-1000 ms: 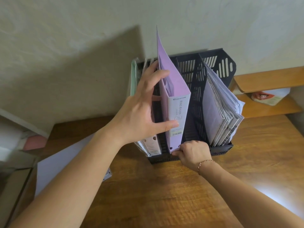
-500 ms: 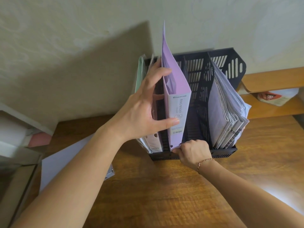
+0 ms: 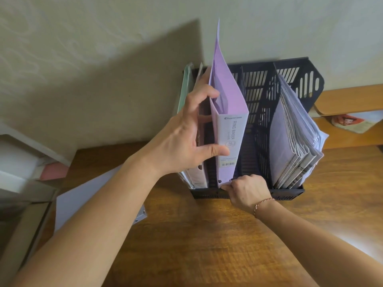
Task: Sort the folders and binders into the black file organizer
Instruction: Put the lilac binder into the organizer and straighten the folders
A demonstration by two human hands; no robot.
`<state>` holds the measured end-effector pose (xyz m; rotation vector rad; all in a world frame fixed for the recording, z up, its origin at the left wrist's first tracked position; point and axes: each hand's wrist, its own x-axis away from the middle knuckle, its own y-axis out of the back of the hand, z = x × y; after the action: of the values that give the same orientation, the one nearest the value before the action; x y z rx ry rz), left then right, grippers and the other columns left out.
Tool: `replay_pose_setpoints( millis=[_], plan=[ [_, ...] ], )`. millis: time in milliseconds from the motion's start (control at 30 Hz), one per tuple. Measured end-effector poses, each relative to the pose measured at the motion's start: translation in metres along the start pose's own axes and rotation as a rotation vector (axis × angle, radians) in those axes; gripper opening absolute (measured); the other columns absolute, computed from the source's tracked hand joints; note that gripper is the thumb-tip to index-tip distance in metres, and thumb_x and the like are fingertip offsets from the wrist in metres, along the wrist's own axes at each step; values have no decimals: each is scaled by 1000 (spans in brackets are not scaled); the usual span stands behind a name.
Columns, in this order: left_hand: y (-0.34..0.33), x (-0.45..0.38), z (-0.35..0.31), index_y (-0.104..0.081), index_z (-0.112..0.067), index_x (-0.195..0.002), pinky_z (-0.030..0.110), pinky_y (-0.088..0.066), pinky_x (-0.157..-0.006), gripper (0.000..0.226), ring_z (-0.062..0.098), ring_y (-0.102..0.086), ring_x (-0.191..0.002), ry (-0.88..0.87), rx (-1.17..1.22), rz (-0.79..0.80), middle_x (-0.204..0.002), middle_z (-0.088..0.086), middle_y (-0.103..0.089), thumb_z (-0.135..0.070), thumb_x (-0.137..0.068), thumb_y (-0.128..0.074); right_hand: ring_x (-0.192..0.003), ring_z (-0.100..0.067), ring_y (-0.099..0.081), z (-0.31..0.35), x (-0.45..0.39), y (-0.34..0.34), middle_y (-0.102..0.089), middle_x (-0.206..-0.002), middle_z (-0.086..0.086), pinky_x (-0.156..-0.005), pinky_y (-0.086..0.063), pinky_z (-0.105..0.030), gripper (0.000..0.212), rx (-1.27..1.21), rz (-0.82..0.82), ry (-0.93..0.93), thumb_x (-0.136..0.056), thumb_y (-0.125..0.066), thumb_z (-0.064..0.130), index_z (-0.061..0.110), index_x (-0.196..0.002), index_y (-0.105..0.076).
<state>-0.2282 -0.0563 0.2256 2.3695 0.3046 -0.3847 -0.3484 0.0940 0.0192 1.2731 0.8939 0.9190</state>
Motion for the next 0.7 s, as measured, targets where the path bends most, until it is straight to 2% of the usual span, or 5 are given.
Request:
replay_pose_setpoints(
  millis=[133,267,467,567,700],
  plan=[
    [-2,-3,-2,-22,-43,-122,34,-57,-91,74,32,-56,-121,-52,19,9,-155,13,-12,-18,-81,-78,-49,-19,-60,0,1,2,-59,-50,7,-46,-36,-23,54,-39,-107,-23,-82,-36,70,26,-54,-50],
    [-1,-2,-3,-18,-44,-122,27,-55,-90,80,27,-58,-117,-43,9,5,-152,21,-15,-13,-80,-78,-49,-17,-59,4,1,0,-60,-54,8,-46,-40,-23,64,-9,-141,-75,-73,-25,82,26,-71,-56],
    [3,0,-5,-13,-48,-124,13,-49,-84,83,6,-58,-101,-36,-43,34,-144,31,-24,-15,-82,-76,-50,-13,-57,5,1,1,-61,-59,12,-42,-25,-21,50,5,-70,-22,-84,-34,70,31,-98,-62],
    [3,-1,-5,-16,-42,-123,11,-50,-82,80,-4,-56,-103,-24,-59,58,-147,21,-21,-13,-82,-78,-56,-15,-59,4,-4,5,-61,-61,10,-45,-28,-22,51,-23,-41,-107,-77,-41,75,31,-90,-64],
    [0,-3,-6,-21,-36,-126,7,-45,-89,74,4,-48,-119,-50,-116,66,-149,-4,-15,-17,-81,-77,-51,-11,-50,-4,-12,14,-52,-57,12,-45,-33,-22,61,-74,92,-158,-67,-42,86,31,-80,-64]
  ],
)
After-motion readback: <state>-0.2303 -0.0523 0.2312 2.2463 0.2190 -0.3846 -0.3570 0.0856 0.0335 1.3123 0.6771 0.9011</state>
